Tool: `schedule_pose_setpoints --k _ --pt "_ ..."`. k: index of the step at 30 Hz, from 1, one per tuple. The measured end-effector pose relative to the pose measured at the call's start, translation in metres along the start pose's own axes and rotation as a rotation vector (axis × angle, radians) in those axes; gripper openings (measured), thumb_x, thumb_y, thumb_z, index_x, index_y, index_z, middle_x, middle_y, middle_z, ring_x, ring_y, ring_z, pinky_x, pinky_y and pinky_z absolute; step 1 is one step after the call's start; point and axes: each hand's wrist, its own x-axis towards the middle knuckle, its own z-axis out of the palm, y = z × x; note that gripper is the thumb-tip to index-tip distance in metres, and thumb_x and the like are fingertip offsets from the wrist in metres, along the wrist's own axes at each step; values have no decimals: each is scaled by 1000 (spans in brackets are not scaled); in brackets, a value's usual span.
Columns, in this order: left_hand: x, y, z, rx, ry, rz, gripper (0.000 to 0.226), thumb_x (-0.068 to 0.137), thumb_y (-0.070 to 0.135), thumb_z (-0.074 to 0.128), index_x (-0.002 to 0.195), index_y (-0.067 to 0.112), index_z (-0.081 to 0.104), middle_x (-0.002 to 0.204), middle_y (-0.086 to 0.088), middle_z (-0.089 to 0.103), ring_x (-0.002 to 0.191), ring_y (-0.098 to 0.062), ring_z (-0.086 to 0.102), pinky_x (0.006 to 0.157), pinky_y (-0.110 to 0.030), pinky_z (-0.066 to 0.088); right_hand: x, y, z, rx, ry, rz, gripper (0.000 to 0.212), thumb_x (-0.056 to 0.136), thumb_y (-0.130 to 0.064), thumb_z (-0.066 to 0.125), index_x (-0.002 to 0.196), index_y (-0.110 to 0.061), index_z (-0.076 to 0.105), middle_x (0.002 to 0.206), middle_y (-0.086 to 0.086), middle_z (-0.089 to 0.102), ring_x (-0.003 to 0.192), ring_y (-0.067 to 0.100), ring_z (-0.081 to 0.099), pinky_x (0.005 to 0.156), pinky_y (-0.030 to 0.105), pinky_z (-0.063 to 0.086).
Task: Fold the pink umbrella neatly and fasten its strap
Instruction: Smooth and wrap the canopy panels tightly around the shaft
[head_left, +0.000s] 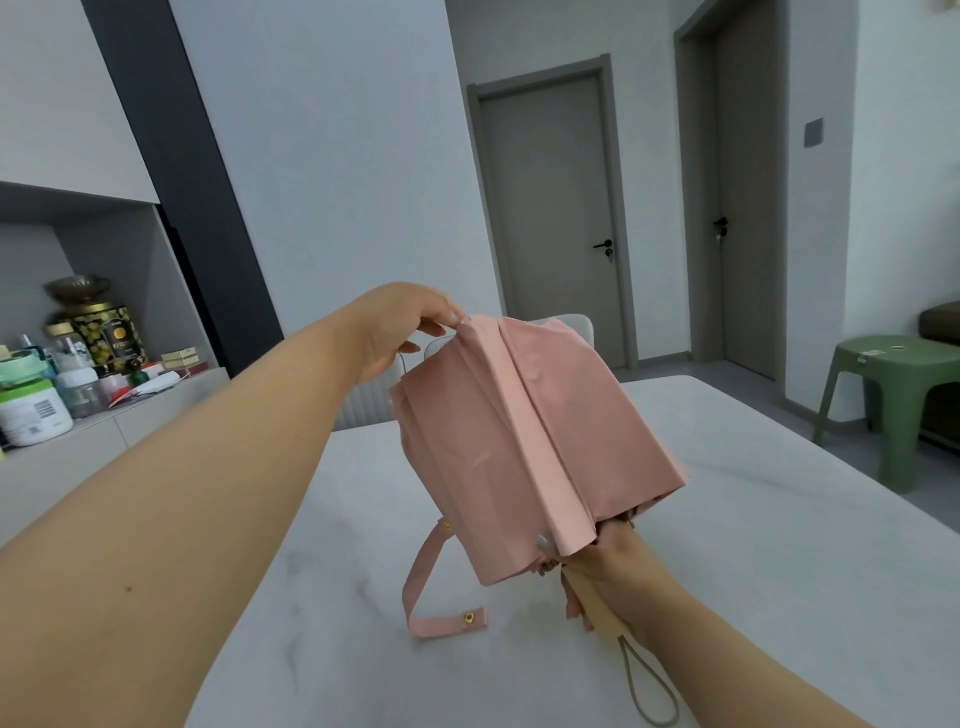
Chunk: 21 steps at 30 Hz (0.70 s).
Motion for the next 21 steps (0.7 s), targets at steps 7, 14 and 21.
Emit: schedule_pose_setpoints --k 7,14,21 --pt "-8 -4 5 -228 -135 138 24 79 1 56 85 14 76 94 0 71 91 -11 62 88 -25 44 2 5 1 4 18 17 61 68 -34 71 111 5 56 48 8 55 42 24 54 41 28 44" --pt "-14 3 11 -260 -213 108 39 79 17 45 98 19 78 107 6 74 100 -10 59 95 -28 37 1 2 2 -36 9 57 23 66 -21 58 81 -3 61 54 14 56 48 29 56 44 31 46" --pt "-9 6 15 -106 20 96 22 86 31 64 74 15 75 84 2 69 84 -10 59 89 -32 41 0 1 2 -45 -28 34 20 76 -18 66 86 -1 64 47 3 59 44 26 55 41 29 46"
